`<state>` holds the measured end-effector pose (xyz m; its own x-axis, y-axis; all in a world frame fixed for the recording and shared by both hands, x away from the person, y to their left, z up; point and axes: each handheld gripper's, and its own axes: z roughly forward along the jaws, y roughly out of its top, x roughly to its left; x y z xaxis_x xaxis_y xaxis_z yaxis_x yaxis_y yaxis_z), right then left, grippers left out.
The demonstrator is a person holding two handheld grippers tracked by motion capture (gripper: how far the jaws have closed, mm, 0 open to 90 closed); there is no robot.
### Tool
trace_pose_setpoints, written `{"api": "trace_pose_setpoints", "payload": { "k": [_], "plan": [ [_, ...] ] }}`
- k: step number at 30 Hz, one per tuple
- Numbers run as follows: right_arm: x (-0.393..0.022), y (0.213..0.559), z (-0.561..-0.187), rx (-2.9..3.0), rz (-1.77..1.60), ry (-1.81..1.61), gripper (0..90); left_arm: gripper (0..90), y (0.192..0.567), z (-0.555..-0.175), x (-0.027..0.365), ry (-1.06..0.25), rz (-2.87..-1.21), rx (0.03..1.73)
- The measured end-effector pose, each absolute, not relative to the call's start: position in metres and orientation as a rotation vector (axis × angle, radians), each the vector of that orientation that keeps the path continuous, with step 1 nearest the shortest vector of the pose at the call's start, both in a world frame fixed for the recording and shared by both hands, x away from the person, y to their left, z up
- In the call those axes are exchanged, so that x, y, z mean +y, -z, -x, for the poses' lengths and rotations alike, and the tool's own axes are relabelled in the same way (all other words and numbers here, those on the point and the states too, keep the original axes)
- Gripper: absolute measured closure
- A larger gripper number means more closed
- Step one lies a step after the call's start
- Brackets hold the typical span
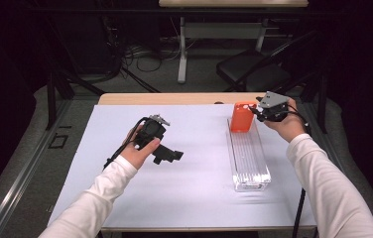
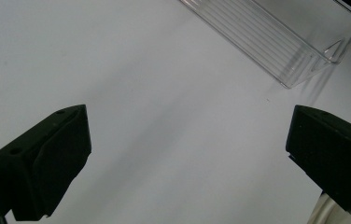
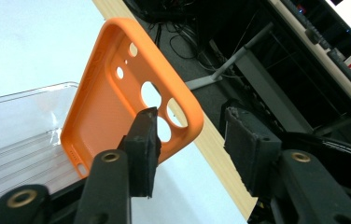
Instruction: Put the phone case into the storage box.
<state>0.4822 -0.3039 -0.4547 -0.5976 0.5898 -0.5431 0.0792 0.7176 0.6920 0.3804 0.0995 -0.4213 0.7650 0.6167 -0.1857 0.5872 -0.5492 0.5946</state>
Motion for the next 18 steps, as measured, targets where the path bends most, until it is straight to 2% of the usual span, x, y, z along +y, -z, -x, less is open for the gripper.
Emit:
{"api": "trace_pose_setpoints", "payload": {
  "k": [10,18],
  "plan": [
    [-0.303,0.4507,-0.4786,2.125,-0.533,-0.831,47.5,0.5,0.421,-0.381,0.0988,-0.057,-2.293,0.899],
    [-0.3019,0.4477,-0.4774,2.11,-0.544,-0.826,39.0,0.5,0.4209,-0.381,0.0989,-0.056,-2.293,0.901]
  ]
}}
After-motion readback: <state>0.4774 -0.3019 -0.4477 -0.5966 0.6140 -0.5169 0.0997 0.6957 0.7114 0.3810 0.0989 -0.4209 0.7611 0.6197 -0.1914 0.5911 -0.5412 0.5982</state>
